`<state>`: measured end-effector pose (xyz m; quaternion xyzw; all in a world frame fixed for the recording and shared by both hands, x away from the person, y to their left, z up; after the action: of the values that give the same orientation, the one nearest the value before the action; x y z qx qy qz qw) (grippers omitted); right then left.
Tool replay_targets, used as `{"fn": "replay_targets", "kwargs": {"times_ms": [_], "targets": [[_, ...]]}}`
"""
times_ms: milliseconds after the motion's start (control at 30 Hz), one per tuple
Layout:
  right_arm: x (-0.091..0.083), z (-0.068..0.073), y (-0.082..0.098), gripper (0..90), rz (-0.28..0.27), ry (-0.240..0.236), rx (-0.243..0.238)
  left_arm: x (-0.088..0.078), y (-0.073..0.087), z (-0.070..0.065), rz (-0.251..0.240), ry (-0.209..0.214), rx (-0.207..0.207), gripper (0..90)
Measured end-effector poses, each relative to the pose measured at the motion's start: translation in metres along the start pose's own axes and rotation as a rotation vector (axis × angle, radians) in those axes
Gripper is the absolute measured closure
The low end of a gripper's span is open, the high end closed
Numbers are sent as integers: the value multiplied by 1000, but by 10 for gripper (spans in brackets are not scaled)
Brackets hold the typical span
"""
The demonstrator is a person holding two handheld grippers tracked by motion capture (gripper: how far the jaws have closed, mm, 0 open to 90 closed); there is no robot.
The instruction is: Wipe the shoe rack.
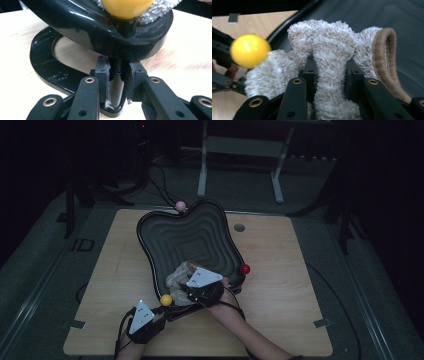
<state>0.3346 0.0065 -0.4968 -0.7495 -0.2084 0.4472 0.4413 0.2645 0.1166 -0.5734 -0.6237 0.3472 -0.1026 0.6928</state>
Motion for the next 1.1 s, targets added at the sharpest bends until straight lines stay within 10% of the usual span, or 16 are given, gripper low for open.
{"fn": "replay_targets", "kwargs": {"times_ms": [567,1100], "targets": [[-40,-72,40,684,20,168,164,0,0,0,-2,-2,-4,744],[-42,-72,43,682,26,174,205,3,-1,13,1,-20,-24,742]]}}
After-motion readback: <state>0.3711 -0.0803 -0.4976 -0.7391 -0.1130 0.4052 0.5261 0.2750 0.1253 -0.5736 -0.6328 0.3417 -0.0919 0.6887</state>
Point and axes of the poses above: each handheld gripper's, and its own axes: x roughly forward along the jaws, y roughly out of its underside, z roughly to its left, the point moved 8 cm from there along x, roughly forward along the jaws, and after that the axes turned 3 degrees about -z, right-handed, at the moved point
